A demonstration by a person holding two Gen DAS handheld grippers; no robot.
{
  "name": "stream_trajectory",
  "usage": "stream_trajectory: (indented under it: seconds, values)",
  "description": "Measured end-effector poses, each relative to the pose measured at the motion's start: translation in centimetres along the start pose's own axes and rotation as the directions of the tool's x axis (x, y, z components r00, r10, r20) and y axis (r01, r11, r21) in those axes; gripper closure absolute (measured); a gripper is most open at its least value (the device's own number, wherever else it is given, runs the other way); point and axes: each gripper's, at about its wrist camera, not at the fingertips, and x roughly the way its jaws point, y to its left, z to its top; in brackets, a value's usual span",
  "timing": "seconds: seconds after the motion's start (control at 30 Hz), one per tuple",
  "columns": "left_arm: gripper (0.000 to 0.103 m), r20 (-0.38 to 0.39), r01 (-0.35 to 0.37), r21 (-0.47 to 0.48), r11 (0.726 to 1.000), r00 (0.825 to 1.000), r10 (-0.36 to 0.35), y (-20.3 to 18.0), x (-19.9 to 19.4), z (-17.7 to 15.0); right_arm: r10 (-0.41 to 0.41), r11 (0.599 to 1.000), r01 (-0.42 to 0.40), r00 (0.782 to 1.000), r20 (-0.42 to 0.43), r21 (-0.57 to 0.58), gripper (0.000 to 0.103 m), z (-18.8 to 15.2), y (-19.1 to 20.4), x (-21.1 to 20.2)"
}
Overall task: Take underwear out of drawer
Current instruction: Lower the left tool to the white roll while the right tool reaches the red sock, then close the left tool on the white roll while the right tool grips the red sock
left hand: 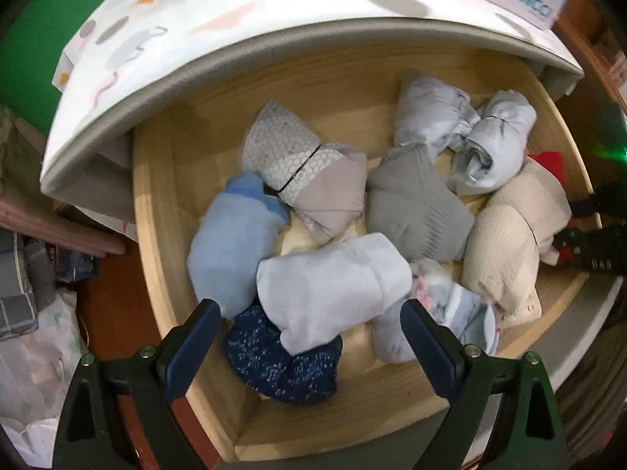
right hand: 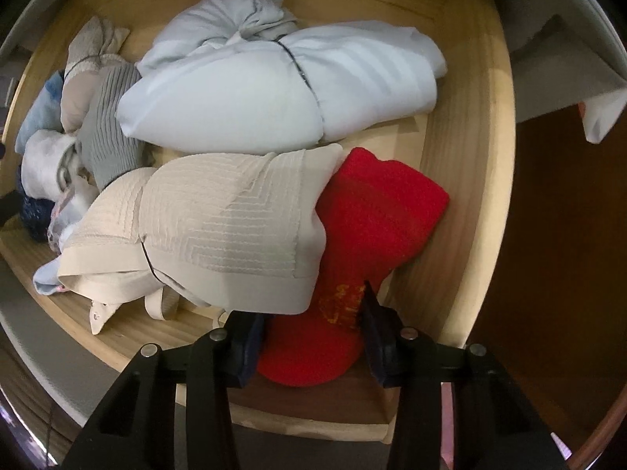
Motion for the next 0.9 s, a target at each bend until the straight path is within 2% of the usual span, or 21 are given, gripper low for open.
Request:
stream_trajectory:
  seconds: [0.1,0.17,0.4,0.5,0.53,0.6,0.63,0.77,0.9]
  values:
    - [0.007,-0.076,-0.019,-0.039,0.999,0.997,0.016,0.4,1.7,0.9,-0.019,1.000,0.019,1.000,0.003,-0.018,0.062,0.0,0.5,0.3]
    - [0.007,-0.098,-0.007,-0.059,0.998,0.995,0.002,0.5,2.5,1.3,-0.026,0.999,0.026,1.000,0.006,-0.020,0.061,-0.5,1.2,0.2]
    - [0.007,-0.119,-0.020,-0.073,0.997,0.993,0.011,-0.3,3.8,2.1,-0.038,0.999,0.039,0.999,0.014,-0.031,0.060,-0.6,2.1,1.1]
    - [0.008,-0.118,-0.024,-0.092,0.995,0.993,0.013,-0.8,3.9,2.4,-0.052,0.998,0.052,0.998,0.020,-0.031,0.059,-1.7,2.2,-0.4]
    - [0.014,-0.116,-0.021,-0.109,0.994,0.993,0.008,-0.9,3.8,2.4,-0.054,0.998,0.055,0.998,0.020,-0.031,0.058,-1.8,2.3,-0.3]
    - [0.038,-0.112,0.021,-0.128,0.992,0.993,-0.035,-1.4,3.7,2.6,-0.057,0.998,0.058,0.998,0.022,-0.031,0.057,-1.8,2.2,-0.9]
    - [0.039,-0.122,0.030,-0.148,0.988,0.991,-0.049,-1.5,3.7,2.6,-0.058,0.998,0.059,0.998,0.024,-0.031,0.057,-1.8,2.3,-0.8]
    - [0.050,-0.104,0.008,-0.152,0.988,0.994,-0.024,-2.1,3.4,2.6,-0.059,0.998,0.060,0.998,0.026,-0.030,0.057,-2.0,2.6,-0.7]
    - [0.059,-0.076,0.041,-0.203,0.978,0.995,-0.058,-1.3,2.4,1.8,-0.059,0.998,0.059,0.998,0.026,-0.027,0.057,-2.1,2.5,-0.8]
